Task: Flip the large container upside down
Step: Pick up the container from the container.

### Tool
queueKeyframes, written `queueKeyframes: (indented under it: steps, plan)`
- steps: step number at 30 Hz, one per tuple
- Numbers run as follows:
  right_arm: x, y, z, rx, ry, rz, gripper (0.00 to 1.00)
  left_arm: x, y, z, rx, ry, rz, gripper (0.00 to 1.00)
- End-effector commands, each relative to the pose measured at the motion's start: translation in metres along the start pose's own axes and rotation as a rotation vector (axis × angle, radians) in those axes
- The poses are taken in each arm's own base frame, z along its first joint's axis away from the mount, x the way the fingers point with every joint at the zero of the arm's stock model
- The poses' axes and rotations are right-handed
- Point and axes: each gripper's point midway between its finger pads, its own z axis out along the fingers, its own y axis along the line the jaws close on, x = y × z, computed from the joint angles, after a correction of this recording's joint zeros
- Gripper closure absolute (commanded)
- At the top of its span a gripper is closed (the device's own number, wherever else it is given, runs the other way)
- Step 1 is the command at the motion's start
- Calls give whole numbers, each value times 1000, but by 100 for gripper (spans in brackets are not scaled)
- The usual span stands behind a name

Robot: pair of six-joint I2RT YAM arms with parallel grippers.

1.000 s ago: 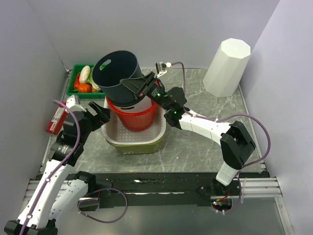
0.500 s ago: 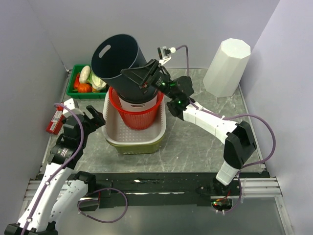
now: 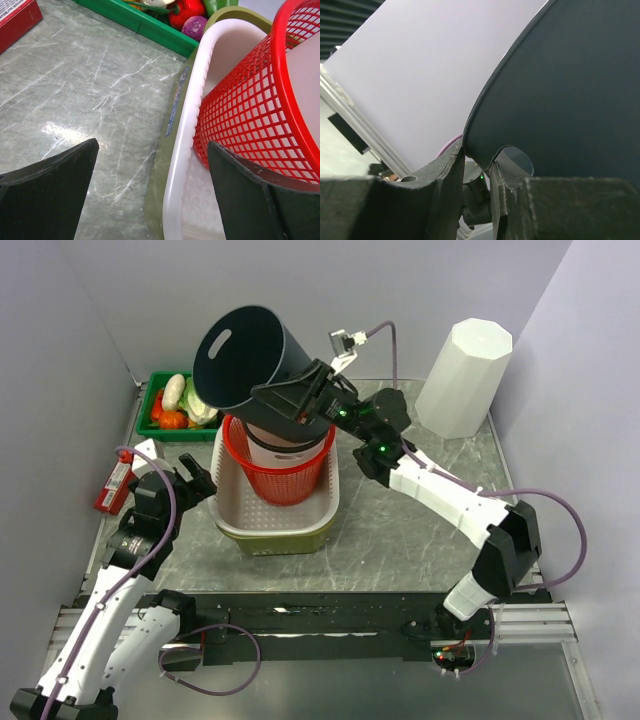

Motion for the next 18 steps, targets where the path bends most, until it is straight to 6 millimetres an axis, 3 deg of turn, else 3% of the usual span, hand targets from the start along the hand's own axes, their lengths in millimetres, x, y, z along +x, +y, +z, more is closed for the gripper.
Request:
queueKeyframes:
  steps: [1,7,10,18]
  plan:
    - [-47,77,-4,-147,-83,-198,76,-14,-3,-3,10,-52,-6,4]
    - [-49,82,-6,-135,-70,-241,80,-15,-2,-4,8,-55,-10,4]
    - [-49,75,-10,-79,-61,-274,80,-14,-3,-3,12,-53,-8,4]
    - [-58,75,-33,48,-79,-406,81,-13,-6,-2,27,-44,-5,4]
